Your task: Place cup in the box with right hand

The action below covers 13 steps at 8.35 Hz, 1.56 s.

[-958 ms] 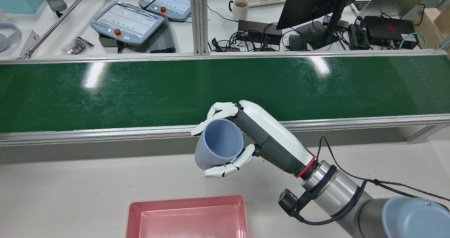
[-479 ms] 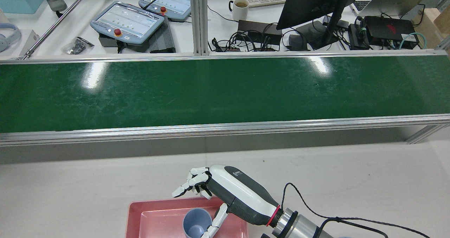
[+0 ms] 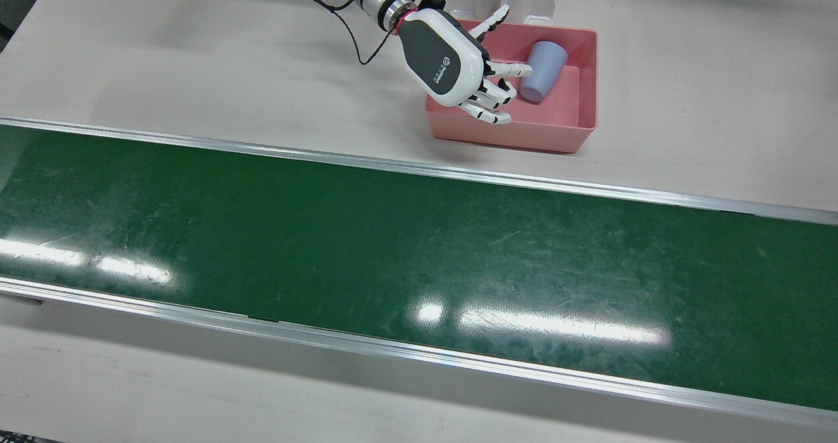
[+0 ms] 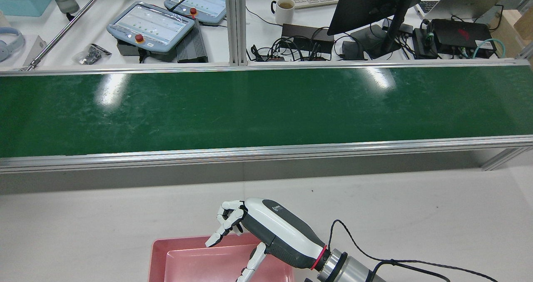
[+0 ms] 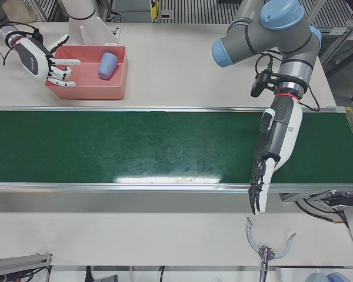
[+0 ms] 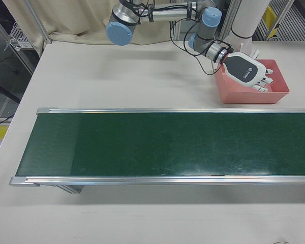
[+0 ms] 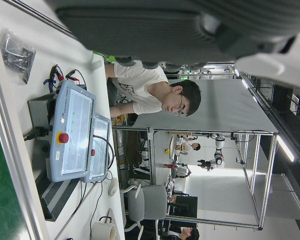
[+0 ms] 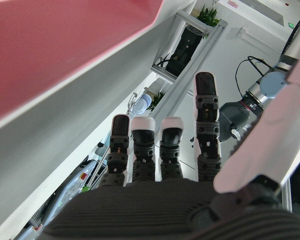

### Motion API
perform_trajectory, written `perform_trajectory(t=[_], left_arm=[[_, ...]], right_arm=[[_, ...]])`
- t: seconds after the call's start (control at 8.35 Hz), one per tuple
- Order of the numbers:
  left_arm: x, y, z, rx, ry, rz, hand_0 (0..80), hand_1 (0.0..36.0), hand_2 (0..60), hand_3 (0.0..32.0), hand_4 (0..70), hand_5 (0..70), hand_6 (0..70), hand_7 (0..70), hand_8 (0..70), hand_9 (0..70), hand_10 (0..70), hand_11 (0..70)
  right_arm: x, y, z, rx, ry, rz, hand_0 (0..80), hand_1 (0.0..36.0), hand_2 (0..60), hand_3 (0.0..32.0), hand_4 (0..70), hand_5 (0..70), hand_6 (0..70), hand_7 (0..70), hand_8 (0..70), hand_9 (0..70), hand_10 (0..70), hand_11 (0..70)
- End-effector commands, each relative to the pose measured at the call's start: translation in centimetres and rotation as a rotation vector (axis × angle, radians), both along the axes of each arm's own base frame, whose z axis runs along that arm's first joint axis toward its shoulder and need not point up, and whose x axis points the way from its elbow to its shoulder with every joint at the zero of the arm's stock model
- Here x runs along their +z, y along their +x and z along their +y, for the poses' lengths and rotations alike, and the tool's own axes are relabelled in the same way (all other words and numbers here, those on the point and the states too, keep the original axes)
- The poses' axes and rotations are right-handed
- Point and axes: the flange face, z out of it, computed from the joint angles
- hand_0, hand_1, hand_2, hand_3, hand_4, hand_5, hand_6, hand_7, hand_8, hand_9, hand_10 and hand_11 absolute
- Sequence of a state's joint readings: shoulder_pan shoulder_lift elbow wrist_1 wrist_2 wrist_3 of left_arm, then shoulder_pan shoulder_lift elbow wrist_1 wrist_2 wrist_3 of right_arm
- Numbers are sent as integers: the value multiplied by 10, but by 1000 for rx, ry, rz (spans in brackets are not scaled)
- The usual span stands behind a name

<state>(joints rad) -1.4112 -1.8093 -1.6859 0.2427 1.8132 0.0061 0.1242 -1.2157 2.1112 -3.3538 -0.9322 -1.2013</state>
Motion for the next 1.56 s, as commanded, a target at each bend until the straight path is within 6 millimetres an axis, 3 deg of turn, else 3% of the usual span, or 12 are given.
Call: perform_trajectory(t=[0.0, 0.12, 0.36, 0.48, 0.72, 0.84, 0.96, 1.08, 1.2, 1.32, 1.44], left_arm=[[0, 1, 0, 1, 0, 0, 0, 0, 0, 0, 0, 0, 0, 0, 0, 0, 0, 0], [1, 0, 0, 0, -2, 0, 0, 0, 0, 0, 0, 0, 0, 0, 0, 0, 0, 0], [0, 0, 0, 0, 0, 0, 0, 0, 0, 0, 0, 0, 0, 0, 0, 0, 0, 0], [0, 0, 0, 0, 0, 0, 0, 0, 0, 0, 0, 0, 0, 0, 0, 0, 0, 0], [0, 0, 0, -2, 1, 0, 0, 0, 0, 0, 0, 0, 0, 0, 0, 0, 0, 0], [0, 0, 0, 0, 0, 0, 0, 0, 0, 0, 0, 0, 0, 0, 0, 0, 0, 0], [1, 0, 0, 0, -2, 0, 0, 0, 0, 0, 0, 0, 0, 0, 0, 0, 0, 0], [1, 0, 0, 0, -2, 0, 0, 0, 0, 0, 0, 0, 0, 0, 0, 0, 0, 0], [0, 0, 0, 0, 0, 0, 0, 0, 0, 0, 0, 0, 0, 0, 0, 0, 0, 0], [0, 0, 0, 0, 0, 0, 0, 0, 0, 0, 0, 0, 0, 0, 0, 0, 0, 0], [0, 0, 0, 0, 1, 0, 0, 0, 0, 0, 0, 0, 0, 0, 0, 0, 0, 0]], right_arm=[[-39, 77, -30, 81, 5, -25, 460, 0, 0, 0, 492, 48, 338, 700, 438, 700, 199, 282], [-43, 139, -69, 179, -2, -31, 474, 0, 0, 0, 504, 53, 337, 700, 425, 683, 188, 270], [-8, 224, -135, 188, -94, -127, 537, 52, 0, 0, 506, 68, 308, 700, 344, 585, 147, 219], [9, 277, -171, 217, -132, -163, 545, 66, 0, 0, 543, 67, 287, 700, 317, 557, 141, 212], [87, 345, -225, 246, -334, -268, 560, 89, 0, 0, 586, 70, 284, 700, 314, 553, 136, 206], [111, 379, -238, 282, -345, -294, 543, 77, 0, 0, 604, 65, 271, 700, 314, 557, 134, 201], [153, 405, -246, 307, -375, -319, 527, 65, 0, 0, 525, 63, 249, 700, 308, 555, 123, 185], [214, 423, -258, 318, -434, -363, 521, 53, 0, 0, 520, 60, 245, 700, 312, 561, 117, 175], [258, 442, -262, 337, -461, -396, 521, 52, 0, 0, 569, 58, 251, 700, 313, 562, 116, 172], [292, 471, -260, 384, -486, -414, 515, 46, 0, 0, 573, 55, 252, 700, 312, 560, 111, 165], [305, 495, -255, 429, -493, -415, 513, 44, 0, 0, 589, 54, 258, 700, 316, 563, 108, 161]])
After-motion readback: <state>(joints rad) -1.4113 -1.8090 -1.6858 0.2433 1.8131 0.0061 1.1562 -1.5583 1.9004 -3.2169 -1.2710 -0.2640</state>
